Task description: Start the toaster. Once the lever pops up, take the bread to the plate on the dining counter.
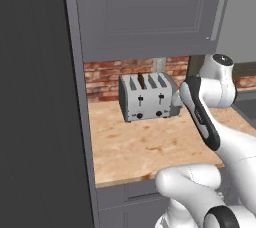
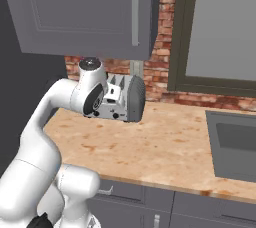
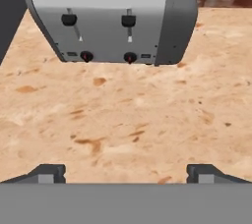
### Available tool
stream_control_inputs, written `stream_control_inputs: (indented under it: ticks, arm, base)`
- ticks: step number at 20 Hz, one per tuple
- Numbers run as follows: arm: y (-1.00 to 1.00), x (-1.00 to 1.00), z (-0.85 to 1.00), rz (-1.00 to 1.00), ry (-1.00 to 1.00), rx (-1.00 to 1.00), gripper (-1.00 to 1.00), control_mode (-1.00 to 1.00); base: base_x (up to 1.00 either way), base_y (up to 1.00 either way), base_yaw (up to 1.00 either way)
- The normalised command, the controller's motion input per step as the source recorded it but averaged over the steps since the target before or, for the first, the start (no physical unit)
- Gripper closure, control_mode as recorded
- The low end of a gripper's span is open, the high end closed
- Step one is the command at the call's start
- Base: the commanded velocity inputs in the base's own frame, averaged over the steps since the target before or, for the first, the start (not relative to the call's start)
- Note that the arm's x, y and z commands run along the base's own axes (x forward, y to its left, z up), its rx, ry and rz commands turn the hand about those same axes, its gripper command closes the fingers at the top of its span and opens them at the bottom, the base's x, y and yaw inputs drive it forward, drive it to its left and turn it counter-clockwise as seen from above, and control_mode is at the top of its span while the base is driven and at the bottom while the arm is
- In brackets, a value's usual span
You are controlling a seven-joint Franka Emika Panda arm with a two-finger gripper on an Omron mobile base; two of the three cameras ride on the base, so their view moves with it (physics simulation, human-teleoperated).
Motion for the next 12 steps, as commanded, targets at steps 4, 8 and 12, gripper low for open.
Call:
stream_control_inputs:
  ticks: [4,8,12]
  arm:
    - [0.00,0.00,-0.42,0.00,-0.29,0.00,-1.00,-1.00]
    - [-0.01,0.00,-0.17,0.00,-0.29,0.00,-1.00,-1.00]
    - [0.06,0.04,0.00,0.00,-0.18,0.00,-1.00,-1.00]
  base:
    - [0.00,0.00,0.00]
    - [0.00,0.00,0.00]
    - [0.00,0.00,0.00]
